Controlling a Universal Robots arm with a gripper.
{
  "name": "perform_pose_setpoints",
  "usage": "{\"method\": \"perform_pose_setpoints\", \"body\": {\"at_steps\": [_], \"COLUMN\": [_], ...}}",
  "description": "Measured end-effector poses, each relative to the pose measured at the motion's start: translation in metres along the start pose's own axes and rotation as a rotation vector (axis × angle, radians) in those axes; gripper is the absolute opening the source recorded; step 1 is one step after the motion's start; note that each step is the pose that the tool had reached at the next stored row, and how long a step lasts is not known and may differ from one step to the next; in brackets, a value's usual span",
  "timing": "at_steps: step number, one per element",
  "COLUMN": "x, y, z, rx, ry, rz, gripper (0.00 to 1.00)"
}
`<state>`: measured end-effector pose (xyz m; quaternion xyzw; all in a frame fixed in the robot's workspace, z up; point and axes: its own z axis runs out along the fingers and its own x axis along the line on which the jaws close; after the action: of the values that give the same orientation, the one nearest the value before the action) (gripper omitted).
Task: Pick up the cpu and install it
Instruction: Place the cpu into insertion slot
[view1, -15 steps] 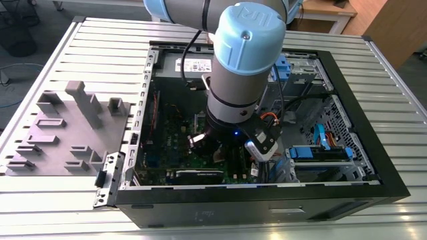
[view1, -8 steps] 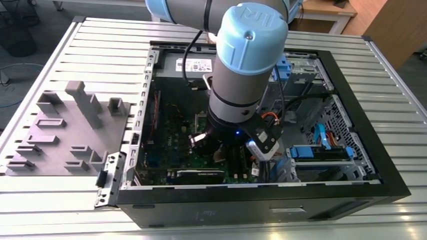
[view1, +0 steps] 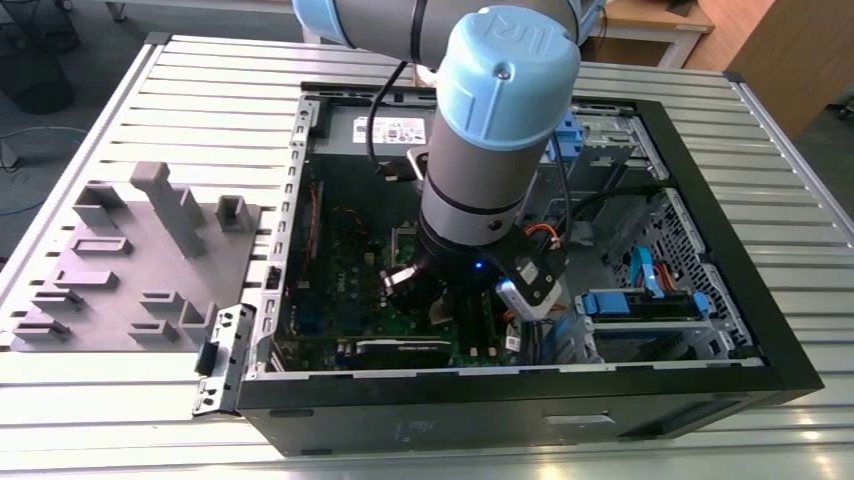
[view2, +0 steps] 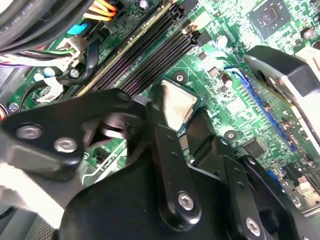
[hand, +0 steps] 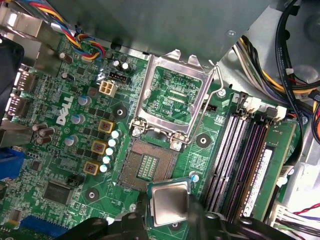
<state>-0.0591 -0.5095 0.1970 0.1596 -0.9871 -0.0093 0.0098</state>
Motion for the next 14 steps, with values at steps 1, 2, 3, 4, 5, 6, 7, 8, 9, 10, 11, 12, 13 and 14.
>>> {"method": "perform_pose_setpoints", "body": {"at_steps": [1,2,3,4,5,6,7,8,9,10,11,12,13,14], "x": [0.0000,0.0000,0.0001,0.0001,0.0002,0.0001,0.0002,0.0008,0.0010,0.0010,0.0011,0.0010,0.0010,0.0010], "y": [0.0000,0.0000,0.0000,0.0000,0.0000,0.0000,0.0002,0.0005,0.0007,0.0009,0.0012,0.0012,0.0013,0.0014], "z": [0.0000,0.0000,-0.0001,-0.0001,-0.0001,0.0005,0.0011,0.0018,0.0025,0.0032,0.0037,0.0040,0.0044,0.0046], "rx": [-0.0001,0.0001,0.0001,0.0002,0.0004,0.0003,0.0003,0.0003,0.0004,0.0003,0.0004,0.0008,0.0033,0.0063], "ry": [0.0001,0.0004,0.0005,0.0005,0.0007,0.0006,0.0005,0.0006,0.0006,0.0006,0.0005,0.0007,0.0016,0.0028], "rz": [0.000,-0.001,-0.001,-0.001,-0.001,-0.001,-0.001,-0.001,-0.001,-0.001,-0.001,-0.001,-0.002,-0.002], "gripper": [0.42,0.48,0.55,0.55,0.55,0.55,0.55,0.55,0.55,0.55,0.55,0.55,0.55,0.55]}}
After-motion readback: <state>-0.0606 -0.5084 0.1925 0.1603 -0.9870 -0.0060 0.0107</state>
